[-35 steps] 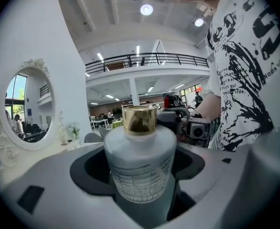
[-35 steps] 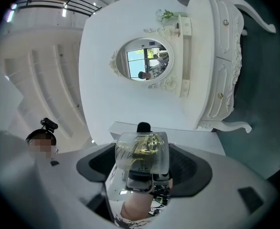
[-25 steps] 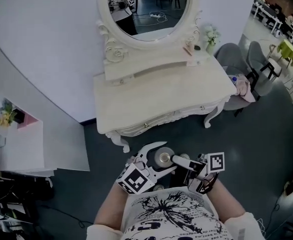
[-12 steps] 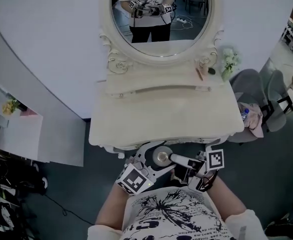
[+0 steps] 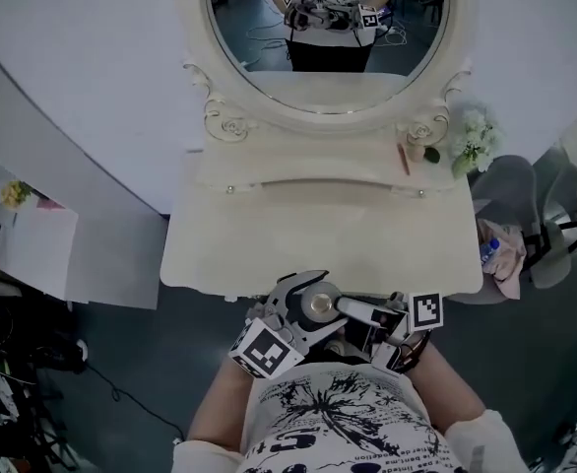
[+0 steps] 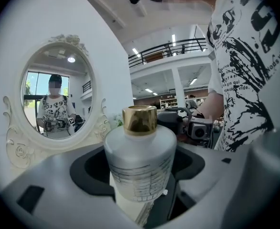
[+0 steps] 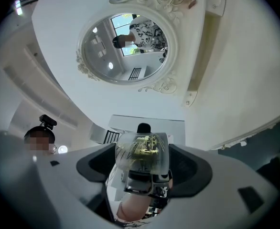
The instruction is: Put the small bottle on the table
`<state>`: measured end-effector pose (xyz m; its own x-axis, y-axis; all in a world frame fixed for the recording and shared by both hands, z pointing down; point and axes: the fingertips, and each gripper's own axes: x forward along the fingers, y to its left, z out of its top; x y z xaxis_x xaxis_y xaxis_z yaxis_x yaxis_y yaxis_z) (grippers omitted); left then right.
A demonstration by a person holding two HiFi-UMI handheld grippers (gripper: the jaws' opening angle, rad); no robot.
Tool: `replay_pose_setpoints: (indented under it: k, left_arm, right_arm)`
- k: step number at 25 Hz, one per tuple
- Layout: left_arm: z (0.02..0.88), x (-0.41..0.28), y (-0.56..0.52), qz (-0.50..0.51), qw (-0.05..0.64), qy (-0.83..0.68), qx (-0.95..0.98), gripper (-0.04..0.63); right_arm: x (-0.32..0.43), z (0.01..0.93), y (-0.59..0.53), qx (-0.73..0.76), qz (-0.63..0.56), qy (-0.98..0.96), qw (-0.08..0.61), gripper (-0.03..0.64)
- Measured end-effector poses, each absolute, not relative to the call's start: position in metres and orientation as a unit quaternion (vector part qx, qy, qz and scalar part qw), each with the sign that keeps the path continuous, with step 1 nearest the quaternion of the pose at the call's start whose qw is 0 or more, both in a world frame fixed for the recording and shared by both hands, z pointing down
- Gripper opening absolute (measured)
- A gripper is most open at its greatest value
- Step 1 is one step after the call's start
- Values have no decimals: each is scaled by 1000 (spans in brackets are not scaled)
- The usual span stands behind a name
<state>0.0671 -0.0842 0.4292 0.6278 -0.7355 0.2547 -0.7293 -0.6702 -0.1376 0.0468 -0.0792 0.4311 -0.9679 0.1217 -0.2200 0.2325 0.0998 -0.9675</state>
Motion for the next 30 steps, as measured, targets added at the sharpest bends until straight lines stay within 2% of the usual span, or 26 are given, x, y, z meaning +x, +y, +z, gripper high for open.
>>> replay_pose_setpoints:
  k: [21, 26, 30]
  left_arm:
    - [512, -22, -206, -168, -44, 339, -924, 350]
    - [548, -30, -216, -205, -53, 341, -916, 350]
    - [571, -31, -224, -189, -87, 348, -914, 350]
  right_arm:
    - [-43, 514, -201, 49, -689, 721, 49, 359]
    - [-47, 552, -211, 29, -702, 711, 15, 359]
    - [-47, 574, -220, 13, -707, 707, -4, 357]
